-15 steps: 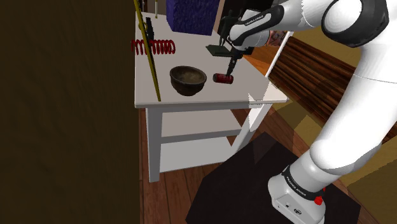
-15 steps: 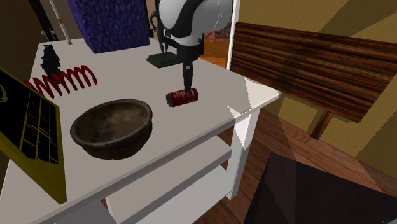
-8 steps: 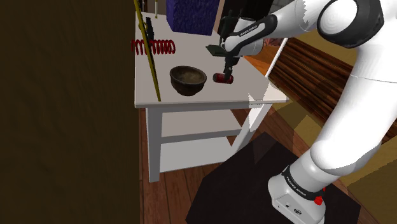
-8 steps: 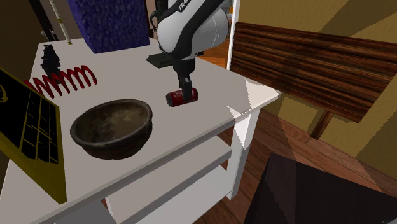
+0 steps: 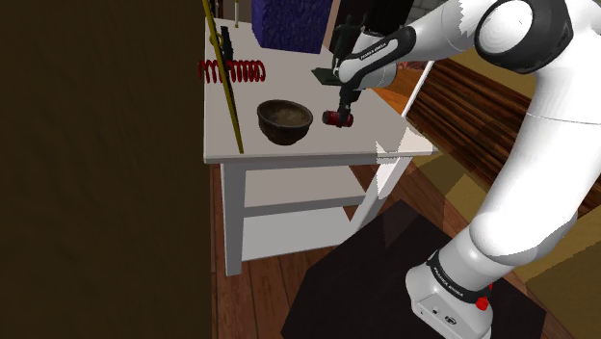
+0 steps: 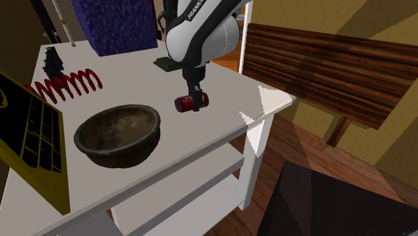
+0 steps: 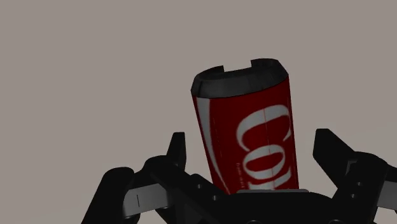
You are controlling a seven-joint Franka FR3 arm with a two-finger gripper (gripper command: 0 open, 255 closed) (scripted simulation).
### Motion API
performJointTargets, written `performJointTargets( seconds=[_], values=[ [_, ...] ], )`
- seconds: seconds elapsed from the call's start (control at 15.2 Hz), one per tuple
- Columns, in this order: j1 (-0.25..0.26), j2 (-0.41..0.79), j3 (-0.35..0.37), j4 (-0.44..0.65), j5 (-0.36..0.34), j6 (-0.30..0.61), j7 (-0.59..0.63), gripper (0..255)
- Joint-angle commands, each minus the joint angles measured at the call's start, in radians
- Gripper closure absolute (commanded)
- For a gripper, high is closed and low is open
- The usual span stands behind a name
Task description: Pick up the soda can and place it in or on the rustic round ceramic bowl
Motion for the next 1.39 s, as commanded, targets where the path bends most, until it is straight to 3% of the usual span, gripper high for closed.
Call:
performJointTargets(
  seconds=[0.0,0.07,0.66,1.32],
  values=[
    [0.0,0.0,0.0,0.0,0.0,0.0,0.0,0],
    [0.0,0.0,0.0,0.0,0.0,0.0,0.0,255],
    [0.0,0.0,0.0,0.0,0.0,0.0,0.0,255],
    [0.005,-0.073,-0.006,0.042,-0.012,-0.114,0.004,255]
  ],
)
